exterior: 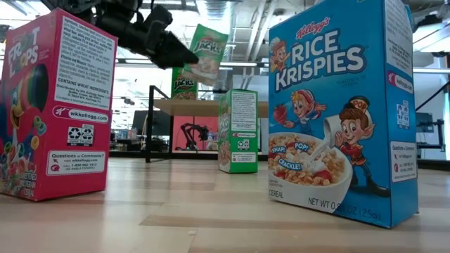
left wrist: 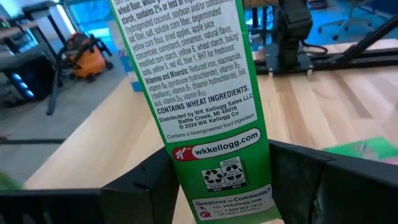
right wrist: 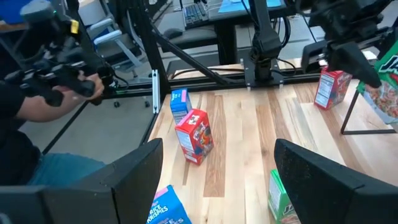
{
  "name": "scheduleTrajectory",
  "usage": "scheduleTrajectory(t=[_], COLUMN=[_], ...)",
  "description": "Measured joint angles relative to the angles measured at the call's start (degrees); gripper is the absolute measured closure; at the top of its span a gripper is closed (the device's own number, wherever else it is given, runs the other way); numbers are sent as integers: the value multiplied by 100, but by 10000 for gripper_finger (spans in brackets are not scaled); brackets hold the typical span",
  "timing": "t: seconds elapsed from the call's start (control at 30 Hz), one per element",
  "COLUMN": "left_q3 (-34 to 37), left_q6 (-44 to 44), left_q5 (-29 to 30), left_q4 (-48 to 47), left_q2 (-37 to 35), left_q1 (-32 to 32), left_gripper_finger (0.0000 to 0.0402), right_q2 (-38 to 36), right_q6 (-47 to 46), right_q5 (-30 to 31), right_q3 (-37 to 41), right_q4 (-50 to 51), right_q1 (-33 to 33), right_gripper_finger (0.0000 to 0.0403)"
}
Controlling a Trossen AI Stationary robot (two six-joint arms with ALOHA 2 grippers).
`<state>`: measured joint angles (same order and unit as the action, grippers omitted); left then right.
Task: Stack cereal on shelf
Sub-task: Put the top green cereal box on the shelf aligned with the other green cereal box
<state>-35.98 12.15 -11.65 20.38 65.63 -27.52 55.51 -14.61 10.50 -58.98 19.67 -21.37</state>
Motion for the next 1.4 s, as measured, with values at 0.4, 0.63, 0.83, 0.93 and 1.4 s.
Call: scheduleTrajectory(t=[0.4,0.63,0.83,0.93,1.4], left_q3=[216,216,216,216,216], left_q6=[-103,99,405,460,322], left_q5=[-1541,-2149,-2146,-2147,-1758], left_q4=[-1,0,-231,-312,-339], left_q2=[-11,-11,-11,-9,-7], left_q1=[-1512,-1977,-2229,-2300,-2300], left_gripper_finger=[213,214,214,214,214], right_q2=[0,0,0,0,0], right_q6=[-33,-39,-52,-52,-50], right_q5=[0,0,0,0,2], right_q3=[0,0,0,0,0], right_q4=[1,1,-1,0,-1], right_q1=[2,0,1,2,2], right_gripper_finger=[72,72,72,72,72])
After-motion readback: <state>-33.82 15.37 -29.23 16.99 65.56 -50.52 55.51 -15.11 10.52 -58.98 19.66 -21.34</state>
